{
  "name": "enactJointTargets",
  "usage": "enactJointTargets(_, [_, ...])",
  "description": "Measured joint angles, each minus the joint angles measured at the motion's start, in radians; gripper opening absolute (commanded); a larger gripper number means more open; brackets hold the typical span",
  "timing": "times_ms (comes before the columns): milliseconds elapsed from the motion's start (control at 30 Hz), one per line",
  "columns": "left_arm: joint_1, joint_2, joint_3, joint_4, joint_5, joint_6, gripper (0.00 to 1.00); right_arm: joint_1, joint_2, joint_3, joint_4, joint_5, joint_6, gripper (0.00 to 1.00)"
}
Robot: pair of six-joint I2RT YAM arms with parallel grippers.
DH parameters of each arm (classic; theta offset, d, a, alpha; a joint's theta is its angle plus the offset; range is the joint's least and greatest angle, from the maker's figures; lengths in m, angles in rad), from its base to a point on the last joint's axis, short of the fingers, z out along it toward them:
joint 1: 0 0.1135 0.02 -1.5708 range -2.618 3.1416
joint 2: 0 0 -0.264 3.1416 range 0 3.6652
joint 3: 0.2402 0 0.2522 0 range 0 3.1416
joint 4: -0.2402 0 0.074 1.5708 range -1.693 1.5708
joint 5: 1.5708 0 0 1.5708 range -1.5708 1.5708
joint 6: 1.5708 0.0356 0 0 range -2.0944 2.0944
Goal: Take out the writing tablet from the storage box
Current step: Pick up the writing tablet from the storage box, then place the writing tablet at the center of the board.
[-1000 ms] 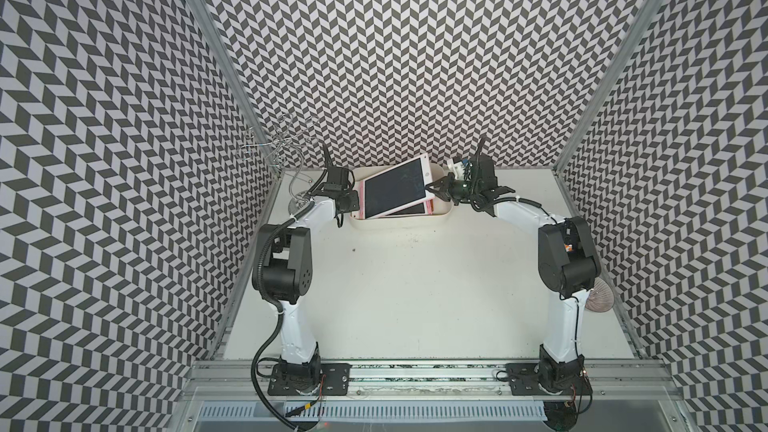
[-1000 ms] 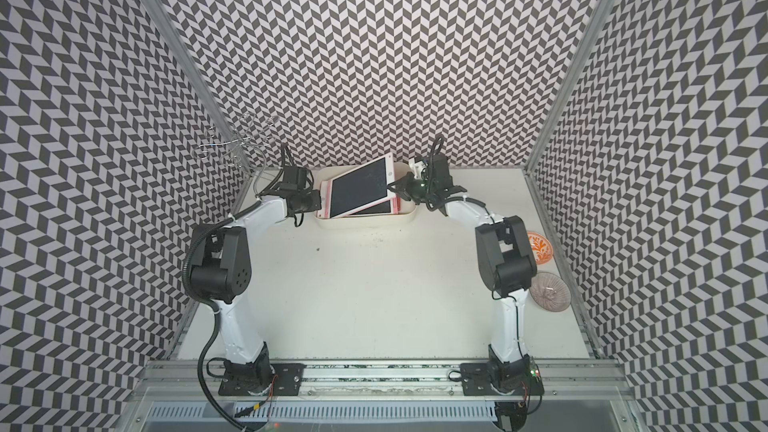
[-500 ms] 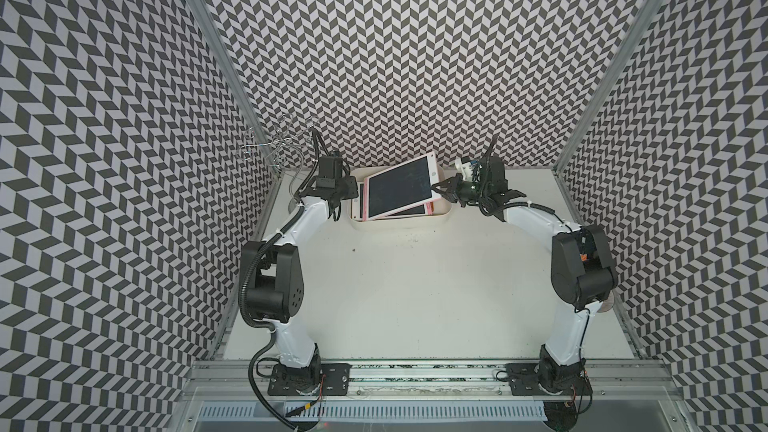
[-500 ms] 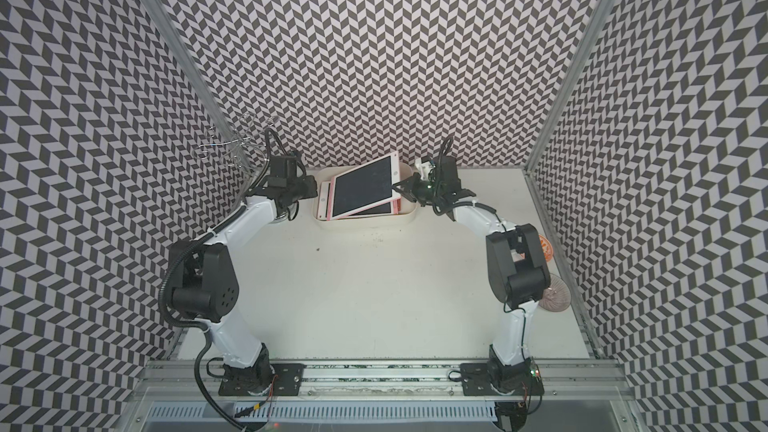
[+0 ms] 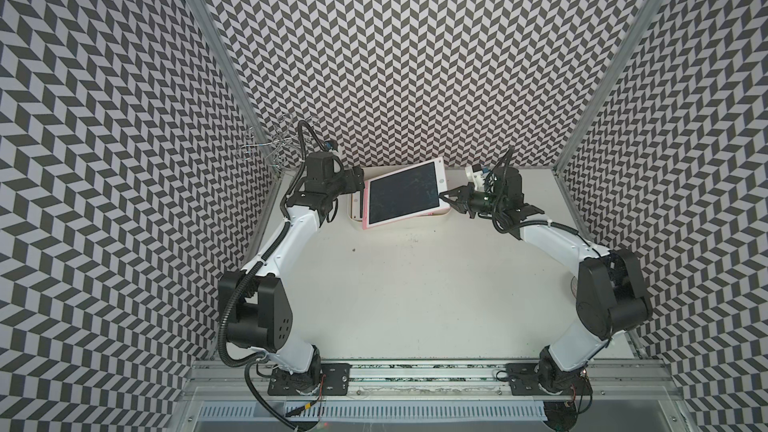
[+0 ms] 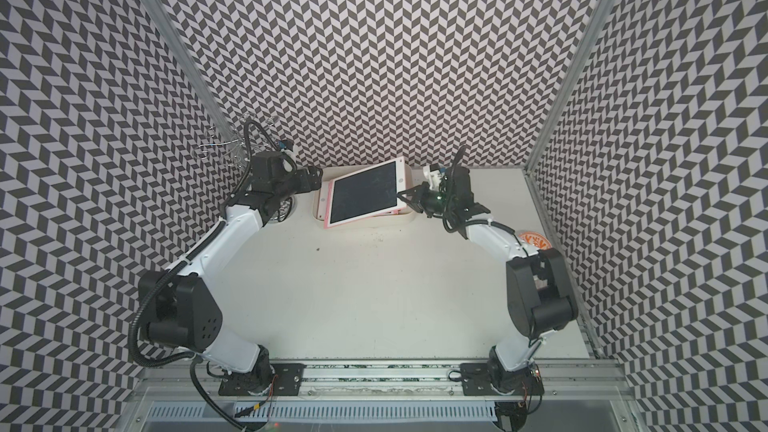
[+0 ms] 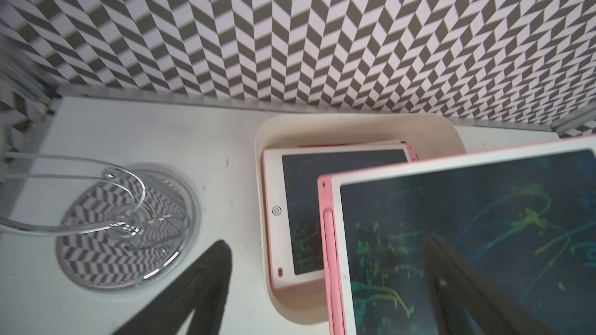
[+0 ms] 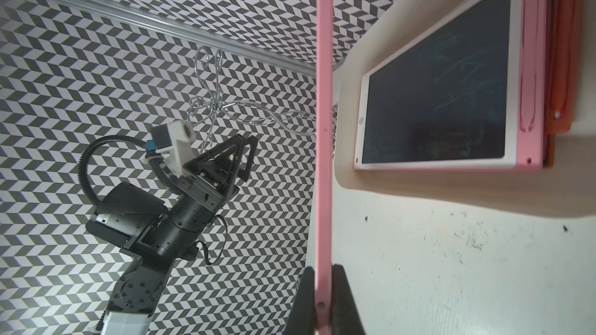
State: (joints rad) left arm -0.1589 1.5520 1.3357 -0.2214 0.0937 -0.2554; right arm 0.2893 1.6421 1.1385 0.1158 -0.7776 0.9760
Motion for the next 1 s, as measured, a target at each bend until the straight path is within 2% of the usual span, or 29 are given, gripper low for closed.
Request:
enactJointTargets(200, [-0.004,-0.059,-0.058,0.051,0.053,-0.001,0.99,0.008,-0.116,-0.130,0.000,-0.004,0.032,0.00])
enactJointTargets(300, [-0.021,-0.069,-0.064,0.054,0.044,0.004,0.99,0.035,-0.183,-0.210,0.029,0.008,0.058,0.00])
enactJointTargets(533, [-0.163,-0.137,-0.060,0.013,-0.037,0.038,0.99,0.164,-0.224,-0.336,0.125,0.028,0.103,0.00])
enactJointTargets(800, [-0.156,-0.314,-0.137,-0.032,-0.066,0.030,0.99,0.312,-0.258,-0.406,0.247,0.174,0.195,0.00])
enactJointTargets(1000, [-0.155,-0.370,-0.190,-0.078,-0.080,0.024,0.99,0.418,-0.199,-0.412,0.412,0.267,0.267,0.00])
